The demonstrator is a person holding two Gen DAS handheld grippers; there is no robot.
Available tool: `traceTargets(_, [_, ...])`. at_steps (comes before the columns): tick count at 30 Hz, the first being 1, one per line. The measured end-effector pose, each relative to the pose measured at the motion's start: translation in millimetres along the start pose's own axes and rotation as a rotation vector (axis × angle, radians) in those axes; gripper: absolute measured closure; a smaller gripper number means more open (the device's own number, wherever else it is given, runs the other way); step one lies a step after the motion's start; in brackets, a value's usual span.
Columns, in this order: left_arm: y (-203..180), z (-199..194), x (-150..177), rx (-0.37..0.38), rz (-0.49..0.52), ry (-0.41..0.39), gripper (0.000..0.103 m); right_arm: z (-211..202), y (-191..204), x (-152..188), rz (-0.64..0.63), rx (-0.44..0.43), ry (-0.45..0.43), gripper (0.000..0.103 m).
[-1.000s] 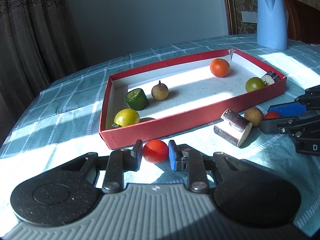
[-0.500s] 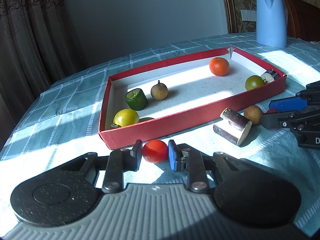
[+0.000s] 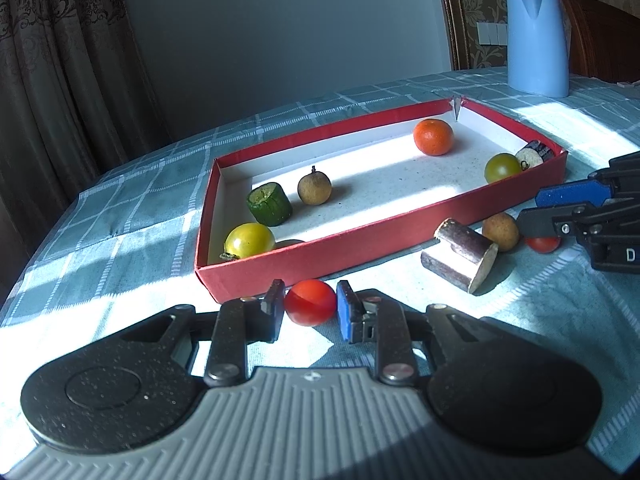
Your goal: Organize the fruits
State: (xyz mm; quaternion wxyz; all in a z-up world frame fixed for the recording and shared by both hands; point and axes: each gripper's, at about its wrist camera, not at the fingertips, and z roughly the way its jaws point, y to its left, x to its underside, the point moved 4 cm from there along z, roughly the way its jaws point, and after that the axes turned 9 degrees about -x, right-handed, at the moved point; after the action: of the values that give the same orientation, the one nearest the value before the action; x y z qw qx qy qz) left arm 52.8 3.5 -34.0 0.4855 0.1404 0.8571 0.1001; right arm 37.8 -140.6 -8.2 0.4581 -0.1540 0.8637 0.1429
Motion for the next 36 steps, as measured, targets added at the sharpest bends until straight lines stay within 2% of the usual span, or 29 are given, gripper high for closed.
traceTargets(18, [1, -2, -2, -0.005, -0.002, -0.018, 0.078, 1, -7, -4, 0.033, 0.024, -0.016, 0.076])
traceTargets(23, [1, -1, -1, -0.003, -0.002, -0.013, 0.078, 6, -6, -20, -0.003, 0.032, -0.013, 0.076])
traceTargets(27, [1, -1, -1, -0.002, 0.002, -0.014, 0.078, 6, -3, -40, -0.037, 0.047, -0.045, 0.076])
traceTargets(32, [0, -2, -1, 0.002, 0.006, -0.015, 0.078, 16, -10, -63, -0.020, 0.062, -0.070, 0.076])
traceTargets(36, [0, -2, 0, 0.002, 0.008, -0.014, 0.078, 36, -19, -71, -0.005, 0.090, -0.049, 0.076])
